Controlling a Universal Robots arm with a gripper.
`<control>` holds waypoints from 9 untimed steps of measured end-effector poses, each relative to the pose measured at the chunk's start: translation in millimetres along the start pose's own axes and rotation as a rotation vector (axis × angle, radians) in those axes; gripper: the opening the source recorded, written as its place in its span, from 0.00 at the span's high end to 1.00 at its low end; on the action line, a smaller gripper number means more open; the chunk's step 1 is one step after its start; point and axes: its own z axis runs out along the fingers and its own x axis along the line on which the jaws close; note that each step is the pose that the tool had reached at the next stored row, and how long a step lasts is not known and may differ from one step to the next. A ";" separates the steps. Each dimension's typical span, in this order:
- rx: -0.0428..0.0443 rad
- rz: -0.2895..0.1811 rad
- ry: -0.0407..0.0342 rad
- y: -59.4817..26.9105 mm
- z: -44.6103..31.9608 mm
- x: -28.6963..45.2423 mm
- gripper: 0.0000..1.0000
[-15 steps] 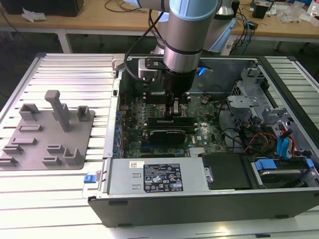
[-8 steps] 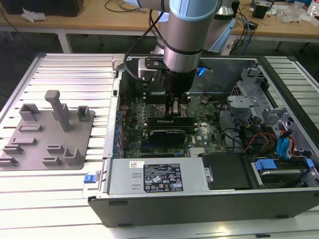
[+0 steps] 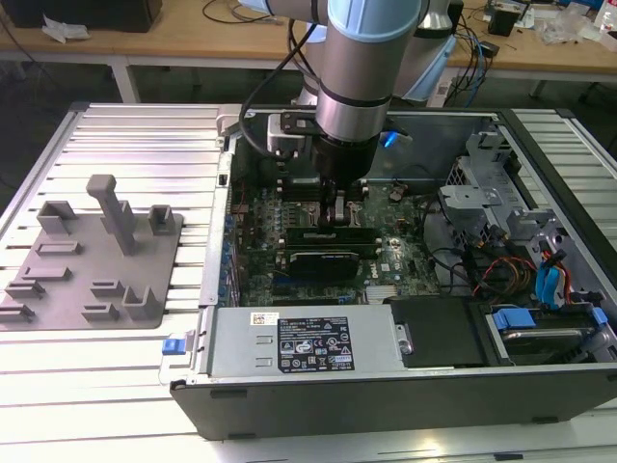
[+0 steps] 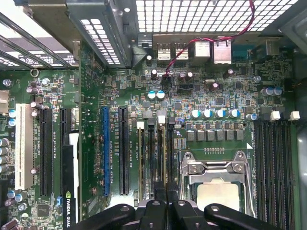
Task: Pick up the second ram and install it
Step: 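Insert the second ram into the second slot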
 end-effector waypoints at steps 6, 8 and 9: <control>-0.0001 -0.003 0.0004 0.0 0.2 0.0 0.91; -0.0001 -0.004 0.0004 0.0 0.2 0.0 0.91; -0.0001 -0.004 0.0003 0.0 0.3 0.0 0.91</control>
